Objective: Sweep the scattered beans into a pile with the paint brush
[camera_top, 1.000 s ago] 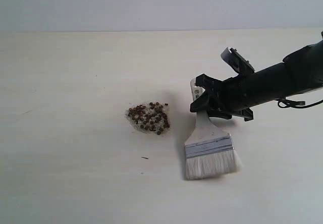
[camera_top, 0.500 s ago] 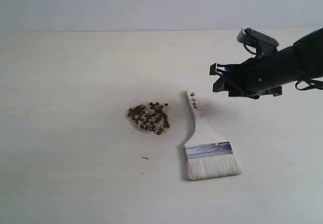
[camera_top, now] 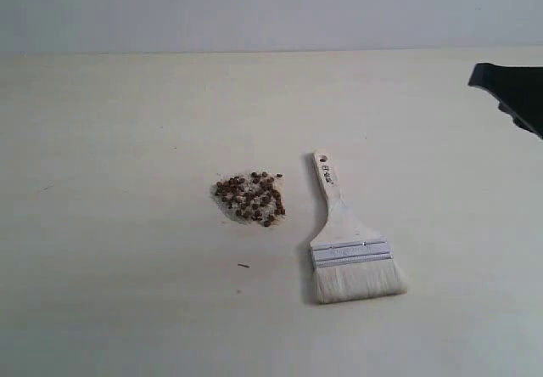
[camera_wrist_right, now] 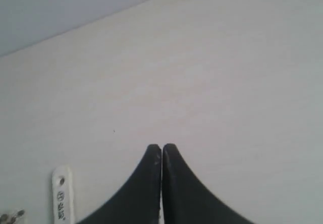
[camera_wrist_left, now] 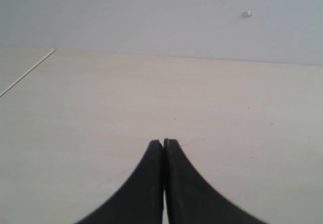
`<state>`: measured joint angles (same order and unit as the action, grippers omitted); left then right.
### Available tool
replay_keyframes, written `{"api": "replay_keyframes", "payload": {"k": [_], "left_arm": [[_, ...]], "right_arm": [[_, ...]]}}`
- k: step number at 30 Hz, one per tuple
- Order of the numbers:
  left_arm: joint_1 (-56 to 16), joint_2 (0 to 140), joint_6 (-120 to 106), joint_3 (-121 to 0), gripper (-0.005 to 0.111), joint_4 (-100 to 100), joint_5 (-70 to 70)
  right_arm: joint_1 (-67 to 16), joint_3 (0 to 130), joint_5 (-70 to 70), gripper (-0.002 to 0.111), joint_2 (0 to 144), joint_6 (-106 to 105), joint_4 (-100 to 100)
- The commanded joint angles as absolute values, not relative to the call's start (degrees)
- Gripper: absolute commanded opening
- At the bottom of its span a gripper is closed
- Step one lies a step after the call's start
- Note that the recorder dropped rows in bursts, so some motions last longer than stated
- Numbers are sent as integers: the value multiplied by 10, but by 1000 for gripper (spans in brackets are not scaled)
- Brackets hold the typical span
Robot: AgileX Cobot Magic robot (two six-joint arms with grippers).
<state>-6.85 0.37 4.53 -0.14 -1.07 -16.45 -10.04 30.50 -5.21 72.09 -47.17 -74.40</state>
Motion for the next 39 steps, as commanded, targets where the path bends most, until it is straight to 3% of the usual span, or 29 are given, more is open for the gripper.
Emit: {"api": "replay_keyframes", "payload": {"k": [1, 20, 24, 32, 39], "left_arm": [[-69, 0, 43, 0, 0, -13, -163], [-69, 0, 43, 0, 0, -13, -163], [-69, 0, 43, 0, 0, -13, -163], [-69, 0, 43, 0, 0, -13, -163], [-69, 0, 43, 0, 0, -13, -163]], "right_arm": [[-100, 248, -32, 0, 618, -461, -747], [-100, 243, -44, 0, 435, -501, -733], [-100, 233, 13, 0, 338, -612, -729], [-58, 143, 13, 0, 97, -629, -729], [-58, 117, 16, 0, 30, -664, -729]]}}
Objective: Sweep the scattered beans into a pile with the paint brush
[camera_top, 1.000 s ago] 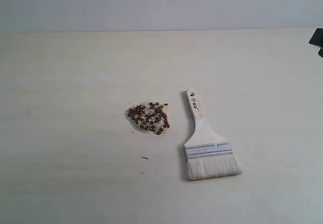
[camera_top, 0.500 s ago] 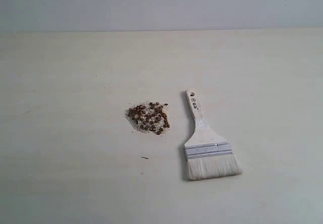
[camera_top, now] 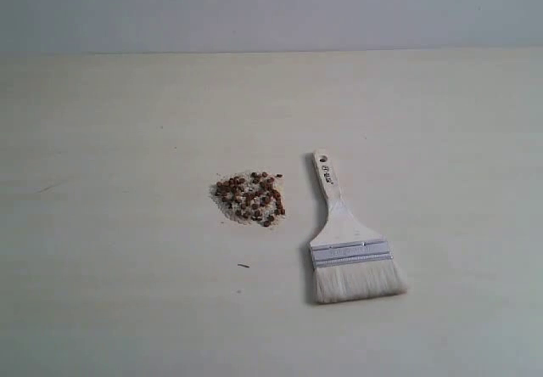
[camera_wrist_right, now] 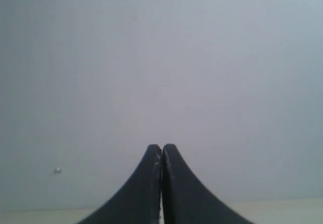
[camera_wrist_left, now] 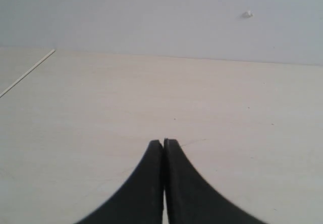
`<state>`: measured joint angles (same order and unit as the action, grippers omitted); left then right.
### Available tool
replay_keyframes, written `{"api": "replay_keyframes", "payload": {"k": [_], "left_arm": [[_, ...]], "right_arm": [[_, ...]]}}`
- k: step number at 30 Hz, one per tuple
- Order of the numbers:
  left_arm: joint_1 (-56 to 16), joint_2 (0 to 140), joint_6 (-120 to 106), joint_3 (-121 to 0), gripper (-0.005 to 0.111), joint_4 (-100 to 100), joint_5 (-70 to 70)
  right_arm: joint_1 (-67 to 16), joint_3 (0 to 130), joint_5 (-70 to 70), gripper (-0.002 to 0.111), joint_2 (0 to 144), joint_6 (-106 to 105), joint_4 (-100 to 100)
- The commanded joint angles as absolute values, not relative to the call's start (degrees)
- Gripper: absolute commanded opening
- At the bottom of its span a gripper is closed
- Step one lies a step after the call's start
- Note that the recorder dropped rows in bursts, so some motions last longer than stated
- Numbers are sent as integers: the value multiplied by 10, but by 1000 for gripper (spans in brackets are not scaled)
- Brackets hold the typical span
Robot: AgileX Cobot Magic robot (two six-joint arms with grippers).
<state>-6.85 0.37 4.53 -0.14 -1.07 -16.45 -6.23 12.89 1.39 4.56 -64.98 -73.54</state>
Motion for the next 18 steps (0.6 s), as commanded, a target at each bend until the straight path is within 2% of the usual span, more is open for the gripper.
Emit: {"api": "replay_keyframes", "payload": {"k": [1, 3, 5, 10, 13, 18], "left_arm": [[-69, 0, 43, 0, 0, -13, -163], [-69, 0, 43, 0, 0, -13, -163], [-69, 0, 43, 0, 0, -13, -163], [-69, 0, 43, 0, 0, -13, -163], [-69, 0, 43, 0, 0, -13, -163], [-69, 0, 43, 0, 0, -13, -163]], "right_arm": [[-58, 113, 16, 0, 30, -664, -729], [-58, 106, 14, 0, 27, -663, -720], [-58, 100, 21, 0, 27, -616, -617], [-58, 84, 47, 0, 27, -171, -179], [-58, 57, 62, 0, 27, 34, 5], [-58, 0, 109, 0, 0, 22, 19]]}}
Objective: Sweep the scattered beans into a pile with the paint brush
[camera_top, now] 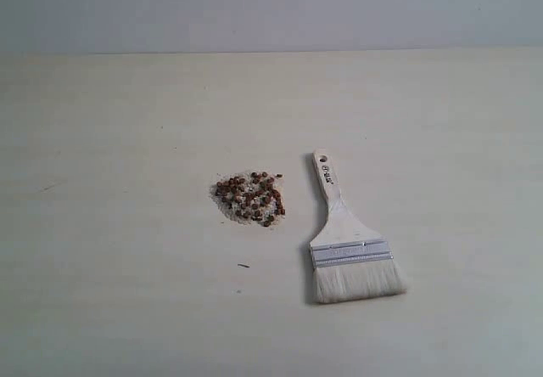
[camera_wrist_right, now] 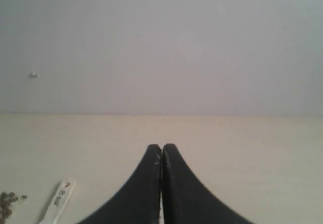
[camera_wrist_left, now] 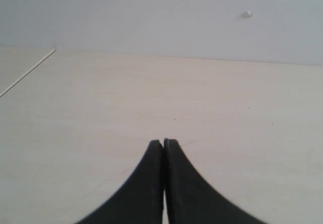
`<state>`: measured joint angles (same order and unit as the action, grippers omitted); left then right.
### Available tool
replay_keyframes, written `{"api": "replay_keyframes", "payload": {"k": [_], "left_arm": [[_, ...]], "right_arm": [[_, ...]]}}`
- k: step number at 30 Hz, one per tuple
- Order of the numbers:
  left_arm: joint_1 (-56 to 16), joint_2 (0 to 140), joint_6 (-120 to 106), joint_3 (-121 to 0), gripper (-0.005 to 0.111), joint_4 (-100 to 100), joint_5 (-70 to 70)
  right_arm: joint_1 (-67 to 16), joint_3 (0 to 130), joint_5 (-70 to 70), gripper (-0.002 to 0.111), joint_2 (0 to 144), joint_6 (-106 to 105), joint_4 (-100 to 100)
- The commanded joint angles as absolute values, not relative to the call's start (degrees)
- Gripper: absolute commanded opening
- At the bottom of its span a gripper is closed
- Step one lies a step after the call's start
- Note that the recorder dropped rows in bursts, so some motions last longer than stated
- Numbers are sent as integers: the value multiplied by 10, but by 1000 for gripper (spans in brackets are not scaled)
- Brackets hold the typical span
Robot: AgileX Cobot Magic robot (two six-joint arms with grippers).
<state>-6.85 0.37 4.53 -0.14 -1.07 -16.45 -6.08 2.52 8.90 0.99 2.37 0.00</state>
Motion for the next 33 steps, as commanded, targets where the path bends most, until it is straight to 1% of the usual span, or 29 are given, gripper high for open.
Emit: {"api": "replay_keyframes", "payload": {"k": [1, 5, 33], "left_arm": [[-69, 0, 43, 0, 0, -13, -163], [-69, 0, 43, 0, 0, -13, -163], [-69, 0, 43, 0, 0, -13, -163]], "right_arm": [[-58, 0, 109, 0, 0, 18, 20], [-58, 0, 166, 0, 0, 16, 27], [-58, 0, 168, 0, 0, 18, 16]]}}
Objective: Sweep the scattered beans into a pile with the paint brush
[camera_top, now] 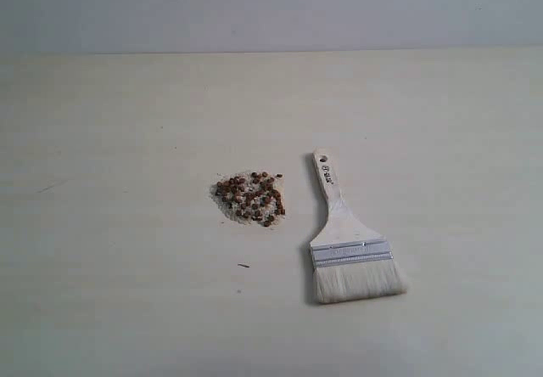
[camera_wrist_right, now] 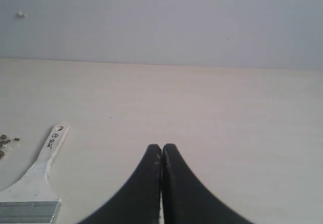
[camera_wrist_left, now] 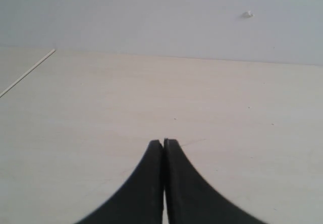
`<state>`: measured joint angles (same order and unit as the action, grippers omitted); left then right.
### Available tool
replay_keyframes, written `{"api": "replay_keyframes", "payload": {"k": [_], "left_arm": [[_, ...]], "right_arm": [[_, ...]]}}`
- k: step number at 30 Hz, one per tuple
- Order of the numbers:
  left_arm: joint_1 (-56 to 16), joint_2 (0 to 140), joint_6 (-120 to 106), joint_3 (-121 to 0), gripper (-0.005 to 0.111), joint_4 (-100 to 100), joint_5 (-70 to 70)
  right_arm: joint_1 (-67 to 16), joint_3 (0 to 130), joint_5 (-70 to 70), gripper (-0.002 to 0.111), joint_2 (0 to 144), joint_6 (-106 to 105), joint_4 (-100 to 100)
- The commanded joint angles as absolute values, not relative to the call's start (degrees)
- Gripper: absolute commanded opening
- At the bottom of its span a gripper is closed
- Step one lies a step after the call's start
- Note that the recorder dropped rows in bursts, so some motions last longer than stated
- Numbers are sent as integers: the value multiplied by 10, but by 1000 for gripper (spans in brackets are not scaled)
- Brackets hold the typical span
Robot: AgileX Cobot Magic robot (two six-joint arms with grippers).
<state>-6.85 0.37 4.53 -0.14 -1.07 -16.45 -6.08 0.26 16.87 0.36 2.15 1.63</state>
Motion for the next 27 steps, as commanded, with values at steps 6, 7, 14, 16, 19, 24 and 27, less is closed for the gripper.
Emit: {"api": "replay_keyframes", "payload": {"k": [6, 7, 14, 16, 19, 24, 27], "left_arm": [[-69, 0, 43, 0, 0, -13, -163], [-69, 0, 43, 0, 0, -13, -163], [-69, 0, 43, 0, 0, -13, -163], [-69, 0, 43, 0, 0, -13, -163], [-69, 0, 43, 0, 0, -13, -163], [-69, 0, 43, 0, 0, -13, -163], [-69, 0, 43, 0, 0, -13, -163]], "right_arm": [[-58, 0, 168, 0, 0, 18, 16], [-58, 0, 168, 0, 0, 18, 16], [-58, 0, 168, 0, 0, 18, 16], [-58, 0, 170, 0, 0, 19, 16], [-58, 0, 177, 0, 0, 19, 16], [-58, 0, 177, 0, 0, 19, 16], [-58, 0, 177, 0, 0, 19, 16]]}}
